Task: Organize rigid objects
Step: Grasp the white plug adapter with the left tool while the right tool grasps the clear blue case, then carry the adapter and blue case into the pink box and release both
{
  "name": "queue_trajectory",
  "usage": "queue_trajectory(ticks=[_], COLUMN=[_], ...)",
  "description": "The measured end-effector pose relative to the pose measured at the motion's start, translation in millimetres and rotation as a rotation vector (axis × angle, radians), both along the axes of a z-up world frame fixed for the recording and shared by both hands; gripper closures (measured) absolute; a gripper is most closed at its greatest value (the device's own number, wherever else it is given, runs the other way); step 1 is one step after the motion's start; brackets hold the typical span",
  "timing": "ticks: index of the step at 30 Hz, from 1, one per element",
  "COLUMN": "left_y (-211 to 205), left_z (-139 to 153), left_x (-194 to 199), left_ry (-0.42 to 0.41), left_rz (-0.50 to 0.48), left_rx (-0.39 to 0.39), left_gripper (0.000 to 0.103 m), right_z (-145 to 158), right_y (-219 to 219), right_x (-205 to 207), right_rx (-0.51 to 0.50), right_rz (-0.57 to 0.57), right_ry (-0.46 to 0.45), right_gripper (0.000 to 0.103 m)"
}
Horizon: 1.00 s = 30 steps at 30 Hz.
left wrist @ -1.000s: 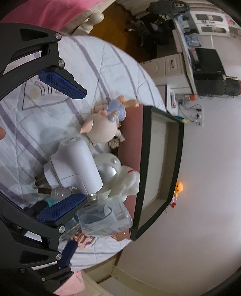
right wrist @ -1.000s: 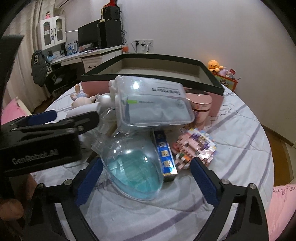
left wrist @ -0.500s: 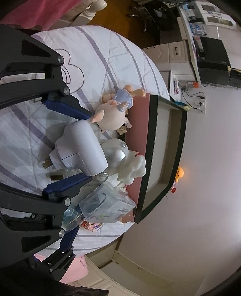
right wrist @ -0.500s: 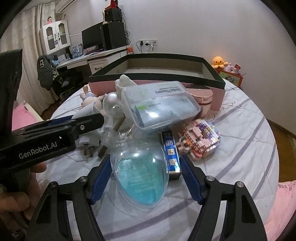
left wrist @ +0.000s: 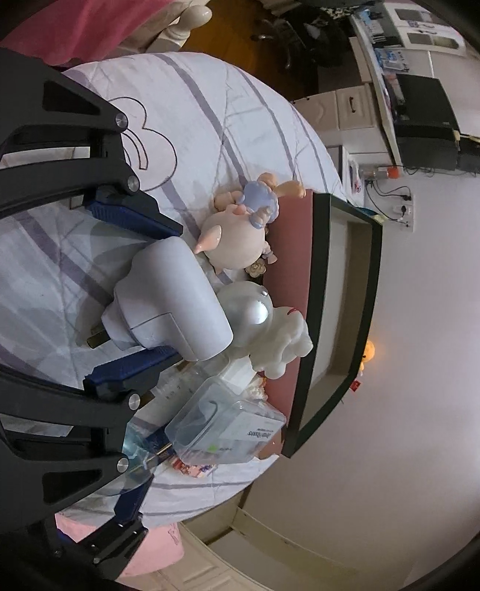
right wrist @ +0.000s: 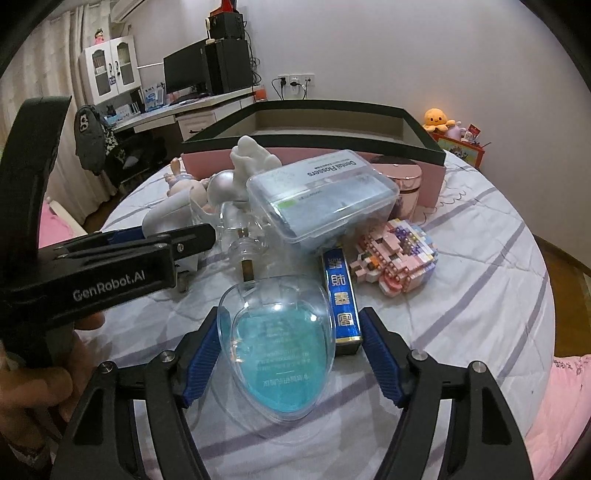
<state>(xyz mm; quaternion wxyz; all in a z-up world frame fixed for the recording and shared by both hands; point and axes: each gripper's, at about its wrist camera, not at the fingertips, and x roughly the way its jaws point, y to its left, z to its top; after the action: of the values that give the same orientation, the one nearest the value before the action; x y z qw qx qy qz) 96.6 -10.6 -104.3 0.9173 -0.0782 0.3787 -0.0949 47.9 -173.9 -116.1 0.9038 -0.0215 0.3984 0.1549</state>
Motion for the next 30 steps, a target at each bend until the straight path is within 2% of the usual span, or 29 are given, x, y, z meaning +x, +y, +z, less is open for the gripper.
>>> queue_trajectory(ticks=[12,16,22,25,27,28,29,30], left_y=[9,10,6,5,4,3,3,3], left_z=[14,13,11,11,11,11,12,12], left_x=[-21,-21,-23,-23,-23,-24,-24,-24], left_ry=[-0.048,-0.036,-0.031,-0.033,-0.032,-0.032,-0.033,-0.035], left_rz=[0.019,0.019,0.012,0.01,0.007,0.003,0.0,-0.002], left_rx=[0.004,0.007,0.012,0.012,0.01,0.009,0.009,0.009], left_gripper=[0.043,0.043,0.043,0.043,0.043,0.043,0.043,0.043], right_z=[9,3,8,8,5,2,-1,-3], right_y=[-11,-14,-15,-11,-7,-5,-3,-1], right_x=[-10,-7,-19,-24,-25,-23,-21,-22], right_rx=[0.045,0.007,-0.046,-0.037,-0.039,-0.037,-0.034,-0.033], right_rz=[0.017,0.013,0.034,0.07,0.075,0.074,0.076,0.08], right_ry=[-0.001,0.018,0.038,0.058,0.051,0.055,0.057,0.053], right_gripper=[0.03,0.025,0.025,0.025,0.031,0.04,0.044,0.044])
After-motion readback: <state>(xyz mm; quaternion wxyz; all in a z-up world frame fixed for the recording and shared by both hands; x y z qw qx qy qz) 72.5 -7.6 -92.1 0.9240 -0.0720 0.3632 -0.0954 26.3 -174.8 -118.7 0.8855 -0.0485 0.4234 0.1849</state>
